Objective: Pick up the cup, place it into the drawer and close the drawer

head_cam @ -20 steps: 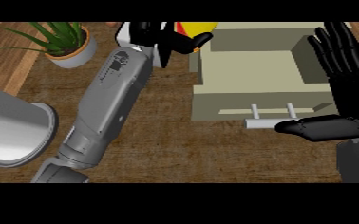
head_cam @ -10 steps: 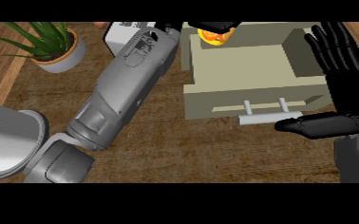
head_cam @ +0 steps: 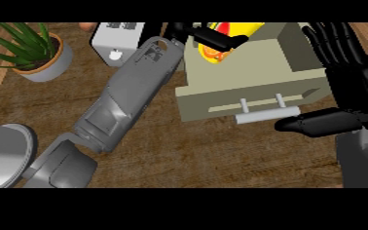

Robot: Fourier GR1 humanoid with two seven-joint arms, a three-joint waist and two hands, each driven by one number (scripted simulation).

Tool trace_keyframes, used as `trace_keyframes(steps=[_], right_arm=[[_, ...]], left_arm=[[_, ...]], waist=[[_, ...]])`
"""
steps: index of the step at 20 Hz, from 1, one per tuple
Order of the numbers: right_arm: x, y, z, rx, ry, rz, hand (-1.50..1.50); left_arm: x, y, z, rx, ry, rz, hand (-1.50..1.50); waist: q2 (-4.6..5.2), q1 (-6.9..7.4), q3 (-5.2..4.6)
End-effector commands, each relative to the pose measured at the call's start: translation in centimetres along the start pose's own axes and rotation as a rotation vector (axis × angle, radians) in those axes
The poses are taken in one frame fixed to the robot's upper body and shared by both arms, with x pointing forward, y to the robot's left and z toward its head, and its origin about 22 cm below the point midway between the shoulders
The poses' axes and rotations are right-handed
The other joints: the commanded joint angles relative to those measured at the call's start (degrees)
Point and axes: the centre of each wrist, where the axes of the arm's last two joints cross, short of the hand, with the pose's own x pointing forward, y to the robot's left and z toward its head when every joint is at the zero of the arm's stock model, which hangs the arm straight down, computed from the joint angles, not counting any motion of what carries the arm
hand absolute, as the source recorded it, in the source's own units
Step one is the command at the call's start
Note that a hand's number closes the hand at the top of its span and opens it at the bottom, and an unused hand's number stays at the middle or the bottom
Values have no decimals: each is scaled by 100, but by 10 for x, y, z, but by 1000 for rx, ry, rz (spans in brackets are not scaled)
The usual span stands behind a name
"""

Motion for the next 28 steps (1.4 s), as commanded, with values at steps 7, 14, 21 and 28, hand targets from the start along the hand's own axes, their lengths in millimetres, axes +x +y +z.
trace_keyframes(steps=[7, 14, 21, 28], right_arm=[[4, 19, -18, 121, -48, -65, -150], [2, 53, -28, 472, -64, -212, 150], [-6, 47, -6, 764, 184, 50, 150], [-5, 46, 11, 710, 240, 407, -150]], left_arm=[[-25, -3, 12, 0, 4, 42, -150], [-6, -4, 8, -4, -126, 277, -150], [-2, -1, 5, 128, -191, 326, -150], [-24, 2, 13, 168, -151, 378, -150]], waist=[[97, -362, -2], [117, -349, -13], [-26, -21, -13], [-111, 381, -6]])
